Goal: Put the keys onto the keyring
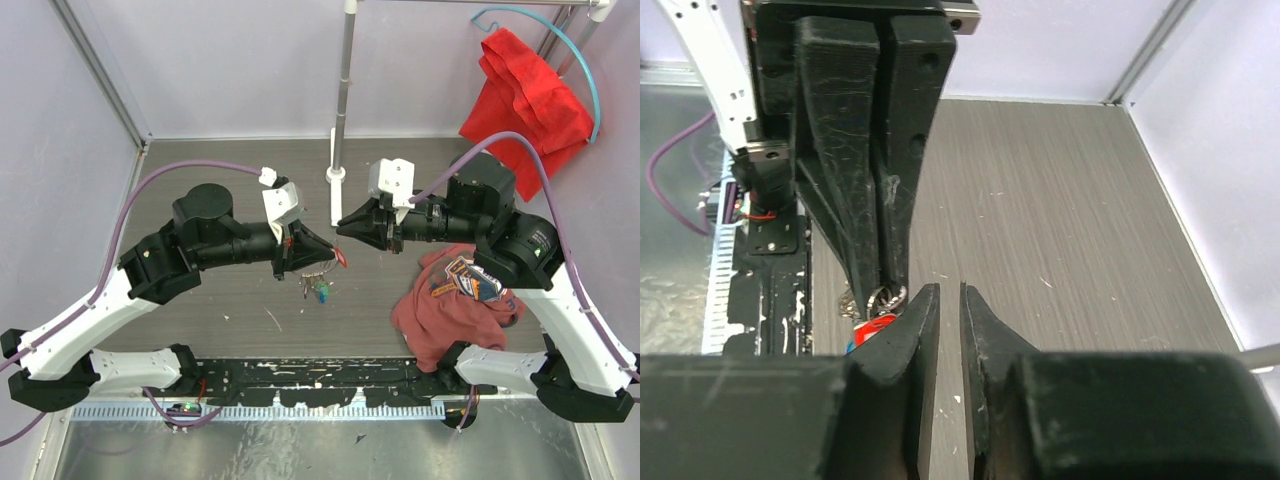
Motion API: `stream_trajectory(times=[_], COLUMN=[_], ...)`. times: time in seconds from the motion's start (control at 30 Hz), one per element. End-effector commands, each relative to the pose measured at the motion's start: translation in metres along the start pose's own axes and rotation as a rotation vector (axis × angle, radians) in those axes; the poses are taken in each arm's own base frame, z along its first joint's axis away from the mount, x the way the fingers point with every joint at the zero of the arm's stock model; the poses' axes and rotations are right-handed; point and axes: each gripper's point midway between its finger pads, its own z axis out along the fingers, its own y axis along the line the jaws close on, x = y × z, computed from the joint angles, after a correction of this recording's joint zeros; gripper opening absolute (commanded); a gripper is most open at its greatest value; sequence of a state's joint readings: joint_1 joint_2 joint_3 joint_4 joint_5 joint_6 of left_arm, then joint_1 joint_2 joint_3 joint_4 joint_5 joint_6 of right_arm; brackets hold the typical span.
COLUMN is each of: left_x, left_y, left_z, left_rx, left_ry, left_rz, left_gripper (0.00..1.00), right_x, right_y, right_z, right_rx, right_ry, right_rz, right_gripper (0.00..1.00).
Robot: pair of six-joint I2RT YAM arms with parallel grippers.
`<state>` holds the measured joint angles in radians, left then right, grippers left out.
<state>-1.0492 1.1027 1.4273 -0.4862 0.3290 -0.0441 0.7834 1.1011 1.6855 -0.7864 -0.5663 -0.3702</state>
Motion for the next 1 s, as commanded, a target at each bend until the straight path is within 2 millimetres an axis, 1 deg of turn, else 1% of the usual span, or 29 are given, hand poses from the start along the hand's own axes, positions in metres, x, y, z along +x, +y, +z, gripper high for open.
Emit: stream_trajectory(times=[0.0, 0.1, 0.17, 0.3, 0.43, 0.63, 0.8, 0.97], left_x=[-0.012, -0.011, -0.01, -0.011, -0.019, -0.034, -0.043, -0.044], left_y=[-0.008, -0.007, -0.003, 0.016, 0.029, 0.032, 0.028, 0.027], left_z=[-0.005, -0.003, -0.003, -0.008, -0.015, -0.024, -0.027, -0.027], left_rx=[0.036, 0.03, 0.006, -0.11, -0.201, -0.232, -0.22, -0.214], left_ry=[-0.033, -0.033, -0.033, -0.046, -0.087, -0.176, -0.225, -0.226], left_rz=[0.022, 0.017, 0.013, -0.001, -0.01, -0.026, -0.034, -0.033], left_gripper=[0.0, 0.0, 0.0, 0.0, 0.0, 0.0, 0.0, 0.0], right_x=[-0.019, -0.023, -0.026, -0.026, -0.018, -0.005, 0.0, -0.001], right_y=[-0.018, -0.024, -0.026, -0.02, -0.008, 0.001, 0.003, 0.004], right_z=[-0.012, -0.019, -0.025, -0.028, -0.021, -0.003, 0.011, 0.016], right_rx=[0.127, 0.188, 0.217, 0.207, 0.142, 0.053, 0.005, -0.016], right_ry=[-0.063, -0.087, -0.108, -0.132, -0.13, -0.127, -0.13, -0.145], right_rz=[-0.047, -0.045, -0.048, -0.037, -0.021, 0.008, 0.028, 0.031], right_gripper=[0.21, 0.26, 0.31, 0.39, 0.47, 0.54, 0.56, 0.56])
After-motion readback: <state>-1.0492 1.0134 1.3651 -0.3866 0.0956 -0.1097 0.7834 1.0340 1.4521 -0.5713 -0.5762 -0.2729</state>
